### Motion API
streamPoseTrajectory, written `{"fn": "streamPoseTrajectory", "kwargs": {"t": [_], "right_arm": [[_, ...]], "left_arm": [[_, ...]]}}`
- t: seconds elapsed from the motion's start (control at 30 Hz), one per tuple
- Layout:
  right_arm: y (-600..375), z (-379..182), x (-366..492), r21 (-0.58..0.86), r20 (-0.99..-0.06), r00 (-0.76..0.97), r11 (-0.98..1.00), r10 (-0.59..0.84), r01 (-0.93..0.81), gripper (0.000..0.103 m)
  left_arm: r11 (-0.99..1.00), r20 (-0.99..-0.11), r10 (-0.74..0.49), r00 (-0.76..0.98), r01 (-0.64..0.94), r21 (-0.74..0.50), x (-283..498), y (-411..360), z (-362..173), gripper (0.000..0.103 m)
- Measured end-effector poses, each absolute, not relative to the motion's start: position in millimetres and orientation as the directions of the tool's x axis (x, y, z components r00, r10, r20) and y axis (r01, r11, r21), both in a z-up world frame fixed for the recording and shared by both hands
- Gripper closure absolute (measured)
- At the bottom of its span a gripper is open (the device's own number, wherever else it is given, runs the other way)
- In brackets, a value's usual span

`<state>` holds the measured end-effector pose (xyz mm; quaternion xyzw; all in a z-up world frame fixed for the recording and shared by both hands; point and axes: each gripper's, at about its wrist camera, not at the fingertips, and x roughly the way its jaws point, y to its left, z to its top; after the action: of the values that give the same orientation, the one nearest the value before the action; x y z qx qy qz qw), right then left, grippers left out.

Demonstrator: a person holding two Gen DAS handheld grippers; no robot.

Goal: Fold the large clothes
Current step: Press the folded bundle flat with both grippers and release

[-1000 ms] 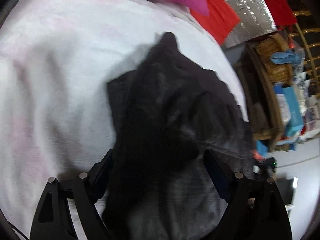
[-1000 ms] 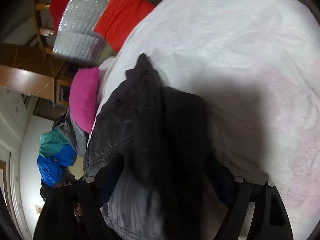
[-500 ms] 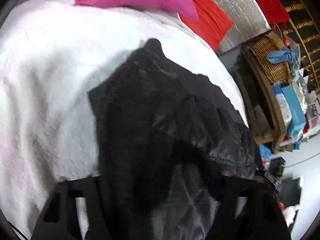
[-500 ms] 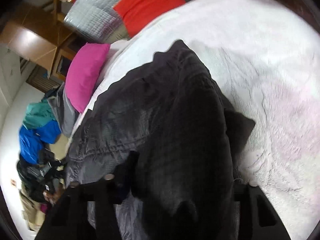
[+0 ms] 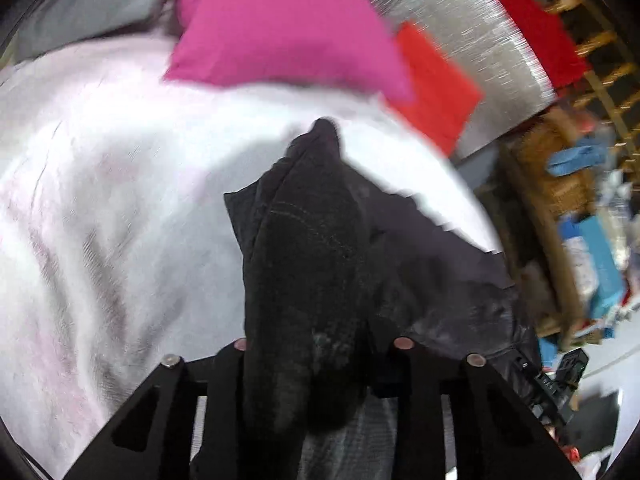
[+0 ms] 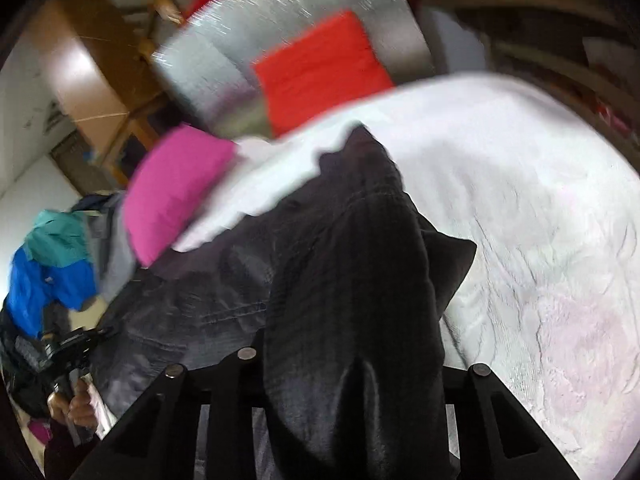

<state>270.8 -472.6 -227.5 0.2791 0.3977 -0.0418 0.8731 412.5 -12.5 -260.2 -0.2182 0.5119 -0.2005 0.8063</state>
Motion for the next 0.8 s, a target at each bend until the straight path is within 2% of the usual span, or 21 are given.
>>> {"fn": "streamPoseTrajectory", "kwargs": {"t": [0.07, 0.2, 0.3, 0.37, 0.47, 0.7, 0.8], "right_arm": [[-482.5, -239.8, 271.7, 0.48, -0.733, 0.657, 0.819, 0.178, 0.314, 0.057], [-490.4, -237.9, 259.1, 0.502, -0.738, 0.648, 0.795, 0.19, 0.339, 0.037], [-496.8, -239.1, 250.5, 0.52, -0.737, 0.647, 0.774, 0.194, 0.36, 0.033], [-498.3, -238.2, 246.7, 0.526, -0.738, 0.647, 0.767, 0.195, 0.368, 0.031], [-506.1, -241.4, 237.3, 0.529, -0.738, 0.646, 0.76, 0.193, 0.378, 0.03], [-495.0, -244.8, 251.9, 0.491, -0.762, 0.625, 0.782, 0.172, 0.384, 0.027], [-490.3, -245.4, 254.9, 0.465, -0.764, 0.628, 0.801, 0.148, 0.377, 0.03]], "left_arm": [[0.837, -0.771, -0.526, 0.359, 0.062, -0.543, 415.1, -13.3, -273.0, 0.048], [0.886, -0.805, -0.447, 0.391, 0.068, -0.458, 405.9, -11.3, -262.9, 0.038], [0.943, -0.822, -0.327, 0.467, 0.101, -0.317, 391.1, -18.8, -244.5, 0.035], [0.973, -0.821, -0.232, 0.521, 0.132, -0.191, 377.9, -30.9, -233.9, 0.032], [0.986, -0.803, -0.143, 0.578, 0.149, -0.068, 366.9, -42.6, -226.0, 0.032], [0.982, -0.767, -0.066, 0.638, 0.177, 0.063, 359.3, -52.0, -221.4, 0.032], [0.981, -0.757, -0.056, 0.651, 0.176, 0.079, 358.7, -52.1, -219.7, 0.032]]}}
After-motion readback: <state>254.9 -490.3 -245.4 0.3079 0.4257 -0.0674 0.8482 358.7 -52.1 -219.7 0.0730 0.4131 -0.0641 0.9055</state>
